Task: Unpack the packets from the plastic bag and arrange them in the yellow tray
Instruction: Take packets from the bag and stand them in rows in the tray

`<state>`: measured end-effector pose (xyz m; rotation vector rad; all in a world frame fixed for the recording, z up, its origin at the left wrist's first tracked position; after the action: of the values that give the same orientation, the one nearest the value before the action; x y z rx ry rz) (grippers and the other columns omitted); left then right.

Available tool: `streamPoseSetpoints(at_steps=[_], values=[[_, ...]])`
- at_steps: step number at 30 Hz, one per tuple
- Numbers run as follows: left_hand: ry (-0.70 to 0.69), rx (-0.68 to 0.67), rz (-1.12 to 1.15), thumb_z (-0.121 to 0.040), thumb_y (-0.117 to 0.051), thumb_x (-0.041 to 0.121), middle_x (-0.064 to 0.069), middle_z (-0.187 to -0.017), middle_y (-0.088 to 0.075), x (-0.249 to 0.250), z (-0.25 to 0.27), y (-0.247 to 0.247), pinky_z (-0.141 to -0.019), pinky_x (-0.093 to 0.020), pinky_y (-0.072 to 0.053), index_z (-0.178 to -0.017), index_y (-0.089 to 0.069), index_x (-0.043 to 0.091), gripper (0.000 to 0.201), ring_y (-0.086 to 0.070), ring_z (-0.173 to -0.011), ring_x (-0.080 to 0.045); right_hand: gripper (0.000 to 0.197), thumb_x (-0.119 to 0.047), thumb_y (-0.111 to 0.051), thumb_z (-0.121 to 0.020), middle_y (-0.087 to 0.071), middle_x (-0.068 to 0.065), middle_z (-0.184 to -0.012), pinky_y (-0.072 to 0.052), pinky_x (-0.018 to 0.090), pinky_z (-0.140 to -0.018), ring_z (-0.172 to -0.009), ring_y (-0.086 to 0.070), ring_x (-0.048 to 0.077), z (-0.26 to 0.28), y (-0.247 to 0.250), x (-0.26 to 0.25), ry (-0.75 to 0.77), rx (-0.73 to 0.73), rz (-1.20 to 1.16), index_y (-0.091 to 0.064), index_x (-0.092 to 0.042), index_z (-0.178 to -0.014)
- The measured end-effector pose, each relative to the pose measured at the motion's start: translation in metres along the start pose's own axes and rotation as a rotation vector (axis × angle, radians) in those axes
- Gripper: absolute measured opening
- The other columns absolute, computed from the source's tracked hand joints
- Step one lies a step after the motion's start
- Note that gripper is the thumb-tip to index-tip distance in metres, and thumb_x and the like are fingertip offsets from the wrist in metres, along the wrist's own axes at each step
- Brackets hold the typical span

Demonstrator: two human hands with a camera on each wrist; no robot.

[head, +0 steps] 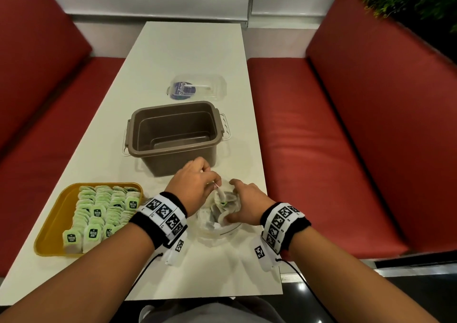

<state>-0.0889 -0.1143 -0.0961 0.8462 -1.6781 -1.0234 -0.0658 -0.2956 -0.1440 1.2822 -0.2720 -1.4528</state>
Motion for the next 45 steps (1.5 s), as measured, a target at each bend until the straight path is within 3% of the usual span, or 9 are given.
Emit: streamPoseSetpoints(at_steps=[4,8,17,22,26,29,32,36,45], values=[[-0.039,0.019,0.152,-0.088,-0.068,0.022,0.01,-0.095,-0.056,0.005,-0.002,0.002,-0.071,-0.029,-0.05,-0.095,-0.069,0.028,0.01,-0.056,-0.077,-0.009,0.049,-0.021,-0.055,-0.092,-0.064,0.006,-0.126,-0.042,0.034,-0.104,-0.125,-0.048,0.026,-0.003,0.013,-0.002,0.079,0.075,-0.047,-0.05,-0.017,-0.14],[-0.117,0.051,0.164,-0.084,-0.072,0.014,0.008,-0.097,-0.055,0.009,-0.009,-0.003,-0.068,-0.031,-0.054,-0.095,-0.071,0.024,0.015,-0.06,-0.077,-0.01,0.042,-0.028,-0.038,-0.088,-0.07,-0.005,-0.104,-0.045,0.029,-0.091,-0.093,-0.061,0.005,-0.002,0.027,-0.005,0.076,0.127,-0.468,-0.07,-0.018,-0.112],[-0.035,-0.02,0.187,-0.085,-0.071,0.02,0.016,-0.084,-0.055,0.005,-0.022,-0.02,-0.072,-0.027,-0.05,-0.101,-0.065,0.028,0.019,-0.051,-0.069,-0.001,0.042,-0.015,-0.069,-0.086,-0.063,-0.003,-0.083,-0.053,0.043,-0.082,-0.075,-0.062,0.016,-0.006,0.026,0.005,0.104,0.153,-0.492,-0.052,-0.02,-0.123],[0.233,-0.285,0.004,-0.09,-0.061,0.031,0.006,-0.097,-0.069,-0.011,-0.023,-0.043,-0.084,-0.03,-0.051,-0.109,-0.065,0.027,0.02,-0.064,-0.091,-0.016,0.031,-0.012,-0.078,-0.077,-0.069,-0.001,-0.088,-0.055,0.038,-0.078,-0.078,-0.063,0.015,-0.008,0.027,0.013,0.037,0.187,-0.354,-0.061,-0.02,-0.101],[0.234,-0.472,-0.155,-0.092,-0.056,0.046,0.001,-0.116,-0.064,-0.012,-0.023,-0.054,-0.091,-0.034,-0.049,-0.119,-0.062,0.027,0.034,-0.059,-0.108,-0.022,0.029,-0.012,-0.082,-0.072,-0.061,-0.005,-0.072,-0.043,0.021,-0.056,-0.062,-0.053,0.011,-0.005,0.028,0.012,0.009,0.189,-0.275,-0.056,-0.02,-0.083],[0.216,-0.514,-0.212,-0.093,-0.056,0.045,0.0,-0.116,-0.059,-0.009,-0.025,-0.056,-0.091,-0.033,-0.048,-0.111,-0.067,0.027,0.027,-0.058,-0.109,-0.023,0.031,-0.013,-0.073,-0.079,-0.052,-0.004,-0.065,-0.039,0.028,-0.056,-0.058,-0.045,0.013,-0.004,0.027,0.008,0.002,0.193,-0.196,-0.045,-0.019,-0.07],[0.234,-0.513,-0.177,-0.089,-0.059,0.031,0.002,-0.107,-0.06,-0.007,-0.024,-0.054,-0.088,-0.033,-0.05,-0.094,-0.069,0.028,0.011,-0.06,-0.102,-0.022,0.022,0.0,-0.05,-0.079,-0.068,0.004,-0.079,-0.052,0.039,-0.065,-0.067,-0.06,0.018,-0.005,0.023,0.004,-0.002,0.158,-0.234,-0.039,-0.018,-0.073],[0.263,-0.553,-0.122,-0.086,-0.062,0.03,0.003,-0.107,-0.065,-0.009,-0.021,-0.054,-0.087,-0.035,-0.052,-0.105,-0.06,0.032,0.02,-0.061,-0.096,-0.02,0.034,0.01,-0.036,-0.078,-0.07,0.002,-0.088,-0.046,0.028,-0.063,-0.072,-0.058,0.019,-0.003,0.018,-0.004,-0.001,0.158,-0.283,-0.04,-0.019,-0.096],[0.263,-0.614,-0.063,-0.086,-0.058,0.018,0.002,-0.097,-0.067,-0.01,-0.019,-0.049,-0.082,-0.03,-0.052,-0.096,-0.062,0.026,0.013,-0.065,-0.091,-0.021,0.046,-0.014,-0.065,-0.081,-0.061,0.0,-0.095,-0.042,0.024,-0.076,-0.088,-0.056,0.019,-0.001,0.005,-0.02,0.019,0.054,0.02,-0.06,-0.019,-0.126]])
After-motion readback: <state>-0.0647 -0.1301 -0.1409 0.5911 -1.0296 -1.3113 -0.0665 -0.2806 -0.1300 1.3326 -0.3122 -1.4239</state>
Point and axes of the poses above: each hand's wrist, its own z-axis away from the middle knuckle, its own y-axis out of the back of the hand, x = y × z, the point moved 2 cm from there along -z, towards the middle knuckle
